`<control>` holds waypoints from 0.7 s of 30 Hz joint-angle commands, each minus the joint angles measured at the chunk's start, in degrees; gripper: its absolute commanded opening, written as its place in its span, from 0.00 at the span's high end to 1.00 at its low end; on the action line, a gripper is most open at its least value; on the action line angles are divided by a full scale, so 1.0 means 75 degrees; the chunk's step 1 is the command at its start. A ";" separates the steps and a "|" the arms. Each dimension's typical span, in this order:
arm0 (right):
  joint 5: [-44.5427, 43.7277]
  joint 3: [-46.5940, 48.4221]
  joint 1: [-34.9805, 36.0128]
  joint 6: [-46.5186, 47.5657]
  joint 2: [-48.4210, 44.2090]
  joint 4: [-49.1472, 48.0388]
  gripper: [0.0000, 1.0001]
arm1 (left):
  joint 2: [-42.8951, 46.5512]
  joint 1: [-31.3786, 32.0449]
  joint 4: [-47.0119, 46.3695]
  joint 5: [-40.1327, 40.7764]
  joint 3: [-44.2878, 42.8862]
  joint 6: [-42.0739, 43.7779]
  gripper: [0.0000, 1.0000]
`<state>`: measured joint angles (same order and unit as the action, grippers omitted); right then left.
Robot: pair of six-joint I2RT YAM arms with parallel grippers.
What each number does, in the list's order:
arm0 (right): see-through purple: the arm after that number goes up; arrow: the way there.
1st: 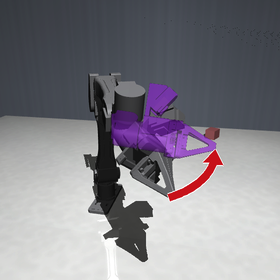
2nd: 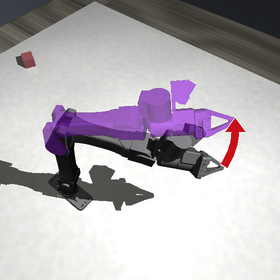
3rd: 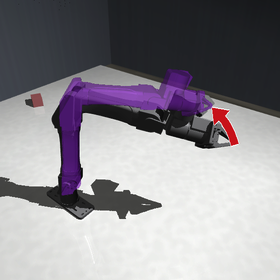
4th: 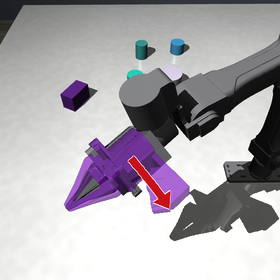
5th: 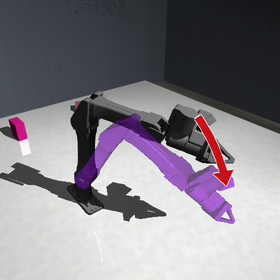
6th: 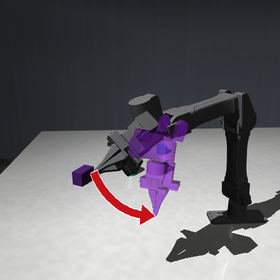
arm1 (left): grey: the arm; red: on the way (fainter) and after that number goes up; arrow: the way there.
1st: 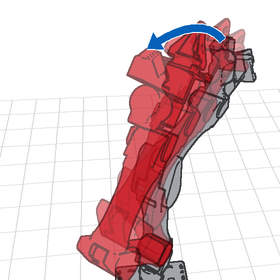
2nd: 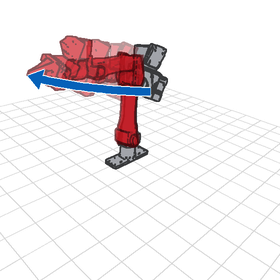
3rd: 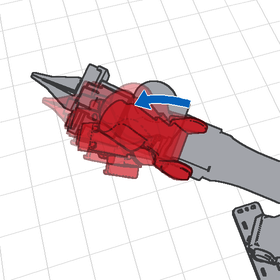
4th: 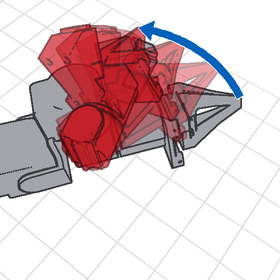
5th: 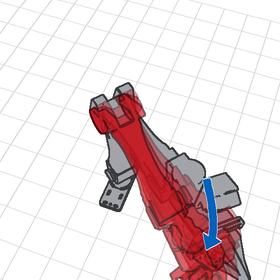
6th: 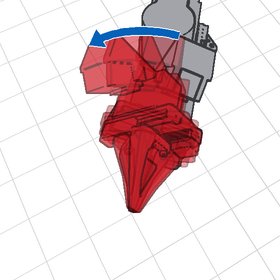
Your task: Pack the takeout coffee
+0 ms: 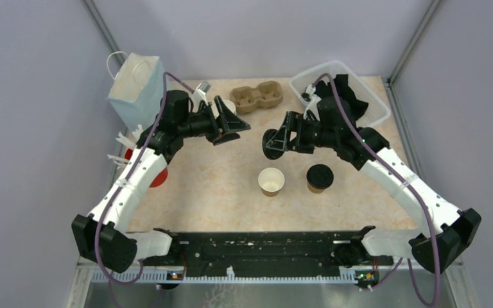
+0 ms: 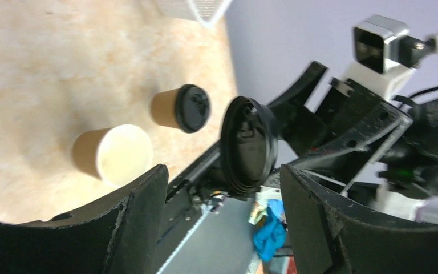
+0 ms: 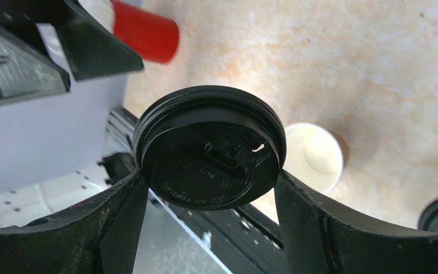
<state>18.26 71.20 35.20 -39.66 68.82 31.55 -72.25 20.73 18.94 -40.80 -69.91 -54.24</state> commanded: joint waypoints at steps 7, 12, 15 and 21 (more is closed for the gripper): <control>-0.2916 0.2371 0.1980 0.1838 0.2290 0.5024 0.28 | 0.0445 -0.0046 0.1865 0.1303 0.0415 0.2463 0.04; -0.2909 0.2277 0.2069 0.1898 0.2900 0.4802 0.27 | 0.0417 -0.0049 0.1752 0.1510 0.0885 0.2699 0.04; -0.2946 0.2343 0.2080 0.2001 0.3291 0.4747 0.27 | 0.0383 -0.0046 0.1761 0.1646 0.1015 0.2797 0.04; -0.2971 0.2576 0.2074 0.2158 0.3807 0.4726 0.27 | 0.0233 -0.0048 0.1879 0.1755 0.0995 0.3000 0.05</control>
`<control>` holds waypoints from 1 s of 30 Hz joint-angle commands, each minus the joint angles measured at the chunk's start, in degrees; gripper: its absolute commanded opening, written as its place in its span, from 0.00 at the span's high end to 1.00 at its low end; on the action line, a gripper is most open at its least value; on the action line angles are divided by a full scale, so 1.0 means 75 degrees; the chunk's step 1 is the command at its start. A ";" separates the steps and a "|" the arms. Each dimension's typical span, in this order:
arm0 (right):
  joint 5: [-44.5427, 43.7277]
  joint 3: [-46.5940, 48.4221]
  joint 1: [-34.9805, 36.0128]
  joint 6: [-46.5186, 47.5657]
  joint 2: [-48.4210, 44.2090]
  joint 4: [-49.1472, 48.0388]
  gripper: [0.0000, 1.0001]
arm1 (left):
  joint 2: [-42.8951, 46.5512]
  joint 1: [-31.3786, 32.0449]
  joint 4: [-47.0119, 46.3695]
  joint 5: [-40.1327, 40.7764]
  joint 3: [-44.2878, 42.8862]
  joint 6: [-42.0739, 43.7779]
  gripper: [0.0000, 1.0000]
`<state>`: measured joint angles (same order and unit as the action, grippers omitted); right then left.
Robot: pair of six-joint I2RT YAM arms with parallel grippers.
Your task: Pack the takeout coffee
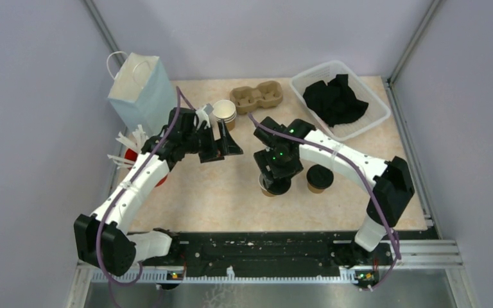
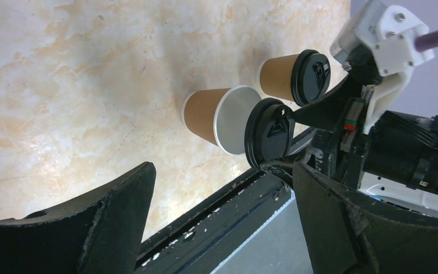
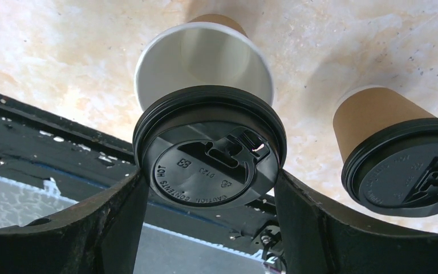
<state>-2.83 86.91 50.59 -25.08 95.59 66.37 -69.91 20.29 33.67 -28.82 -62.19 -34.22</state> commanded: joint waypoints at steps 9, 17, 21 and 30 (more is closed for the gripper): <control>-0.0186 0.0905 0.0037 0.0321 0.0765 -0.0072 0.26 | -0.0263 -0.0029 0.0286 0.0385 -0.0097 0.0482 0.05; -0.0197 0.0968 0.0107 0.0283 0.0944 -0.0013 0.26 | -0.0257 -0.0183 0.0538 0.0526 -0.0192 0.0680 0.05; -0.0213 0.0976 0.0128 0.0262 0.1027 0.0013 0.25 | -0.0255 -0.0216 0.0556 0.0496 -0.0192 0.0717 0.05; -0.0326 0.1032 0.0134 0.0268 0.1157 -0.0089 0.24 | -0.0281 -0.0308 0.0589 0.0405 -0.0244 0.0815 0.05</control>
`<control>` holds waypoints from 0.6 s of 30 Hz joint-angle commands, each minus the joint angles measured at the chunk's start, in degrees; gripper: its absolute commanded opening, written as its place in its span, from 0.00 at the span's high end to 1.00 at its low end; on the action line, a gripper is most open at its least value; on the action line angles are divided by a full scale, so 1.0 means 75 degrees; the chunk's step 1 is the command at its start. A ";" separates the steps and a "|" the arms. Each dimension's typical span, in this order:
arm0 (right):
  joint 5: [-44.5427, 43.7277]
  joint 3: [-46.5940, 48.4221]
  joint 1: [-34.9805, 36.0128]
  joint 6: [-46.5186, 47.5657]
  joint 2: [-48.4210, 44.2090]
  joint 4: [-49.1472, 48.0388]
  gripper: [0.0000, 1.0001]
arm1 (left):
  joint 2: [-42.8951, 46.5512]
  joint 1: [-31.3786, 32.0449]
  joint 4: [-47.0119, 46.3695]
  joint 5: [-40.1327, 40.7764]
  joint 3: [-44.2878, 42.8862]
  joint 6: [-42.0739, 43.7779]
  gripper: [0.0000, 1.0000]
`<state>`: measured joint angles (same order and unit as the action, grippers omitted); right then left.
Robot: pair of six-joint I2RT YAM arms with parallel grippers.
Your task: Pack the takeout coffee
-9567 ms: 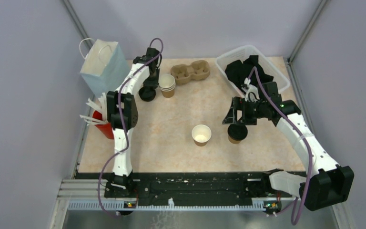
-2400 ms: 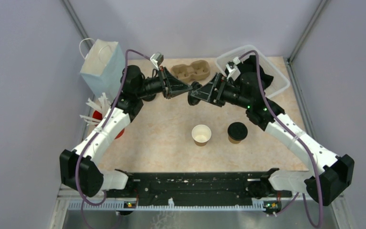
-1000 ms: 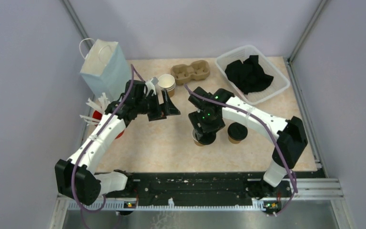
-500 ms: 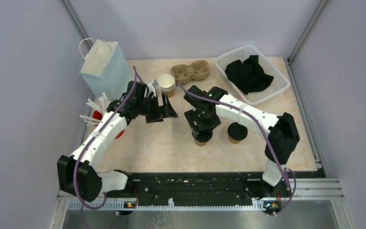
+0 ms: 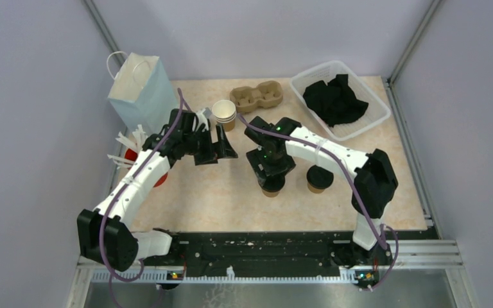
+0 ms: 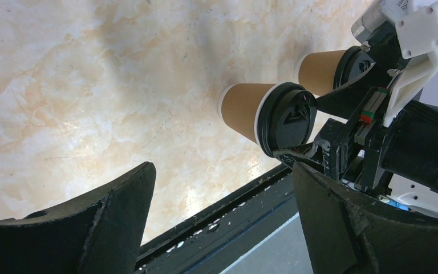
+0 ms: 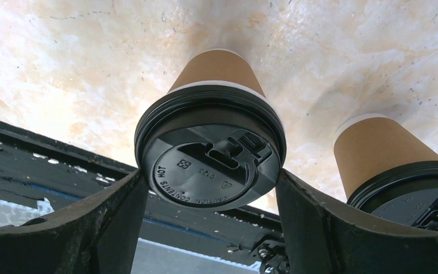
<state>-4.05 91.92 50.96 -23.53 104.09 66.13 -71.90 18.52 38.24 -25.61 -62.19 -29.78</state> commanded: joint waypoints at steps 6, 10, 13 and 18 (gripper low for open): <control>-0.0072 0.0416 0.0096 0.0055 0.0085 0.0028 0.20 | -0.0056 -0.0114 0.0011 -0.0129 -0.0240 0.0273 0.05; -0.0040 0.0357 0.0102 0.0043 -0.0041 0.0095 0.15 | -0.0070 -0.0114 -0.0008 -0.0276 -0.0210 0.0299 0.04; 0.0058 0.0598 0.0099 -0.0008 -0.0167 0.0127 0.07 | -0.0109 -0.0114 -0.0063 -0.0561 -0.0204 0.0359 0.03; 0.0403 0.0978 -0.0147 -0.0061 -0.0557 0.0559 0.01 | -0.0253 -0.0100 -0.0451 -0.1568 -0.0010 0.0056 0.03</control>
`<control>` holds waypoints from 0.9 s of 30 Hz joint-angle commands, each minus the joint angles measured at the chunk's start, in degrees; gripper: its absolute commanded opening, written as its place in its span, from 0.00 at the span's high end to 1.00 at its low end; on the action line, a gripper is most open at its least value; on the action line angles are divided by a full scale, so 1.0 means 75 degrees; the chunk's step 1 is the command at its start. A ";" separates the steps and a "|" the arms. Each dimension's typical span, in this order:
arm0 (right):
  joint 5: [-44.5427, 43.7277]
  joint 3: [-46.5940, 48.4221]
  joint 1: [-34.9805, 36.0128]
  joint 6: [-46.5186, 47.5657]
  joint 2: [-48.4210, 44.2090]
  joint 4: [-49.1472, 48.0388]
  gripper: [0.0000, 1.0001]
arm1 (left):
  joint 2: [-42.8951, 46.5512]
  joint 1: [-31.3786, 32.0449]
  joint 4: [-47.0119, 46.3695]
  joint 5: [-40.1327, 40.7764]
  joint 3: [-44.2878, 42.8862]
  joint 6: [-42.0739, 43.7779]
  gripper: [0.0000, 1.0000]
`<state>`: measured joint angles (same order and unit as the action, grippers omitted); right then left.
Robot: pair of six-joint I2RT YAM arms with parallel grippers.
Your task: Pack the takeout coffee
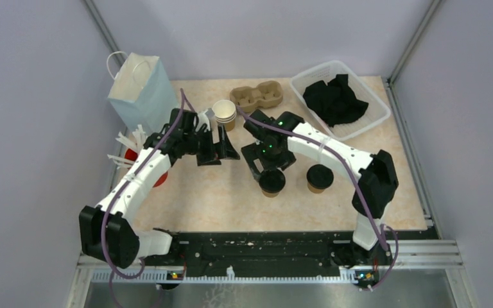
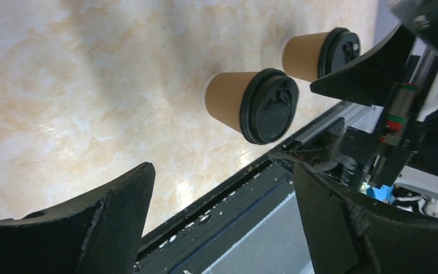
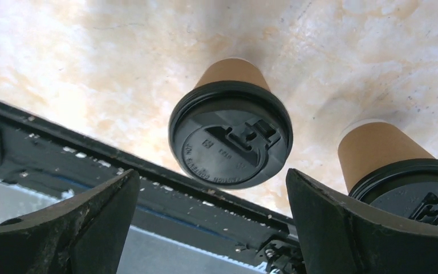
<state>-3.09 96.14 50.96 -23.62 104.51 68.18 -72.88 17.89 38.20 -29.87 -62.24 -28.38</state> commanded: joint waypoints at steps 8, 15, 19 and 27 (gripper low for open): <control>0.4601 -0.3598 -0.2578 -0.0244 -0.3148 -0.3419 0.11 | -0.0713 0.0975 -0.2949 -0.2478 0.1179 -0.2099 0.10; 0.6339 -0.4842 -0.3525 0.0263 -0.3029 -0.4762 0.28 | -0.1464 0.1198 -0.3120 -0.2551 0.1261 -0.1924 0.24; 0.6570 -0.4867 -0.3587 0.0617 -0.2637 -0.4808 0.35 | -0.1826 0.1214 -0.3152 -0.2614 0.1372 -0.1720 0.30; 0.6481 -0.4718 -0.3726 0.1155 -0.2125 -0.4491 0.40 | -0.2675 0.1388 -0.3301 -0.2628 0.1026 -0.1473 0.30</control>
<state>43.99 59.35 23.81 -18.57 87.33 35.07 -90.56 27.20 16.05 -48.66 -52.77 -41.65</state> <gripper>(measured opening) 0.613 0.706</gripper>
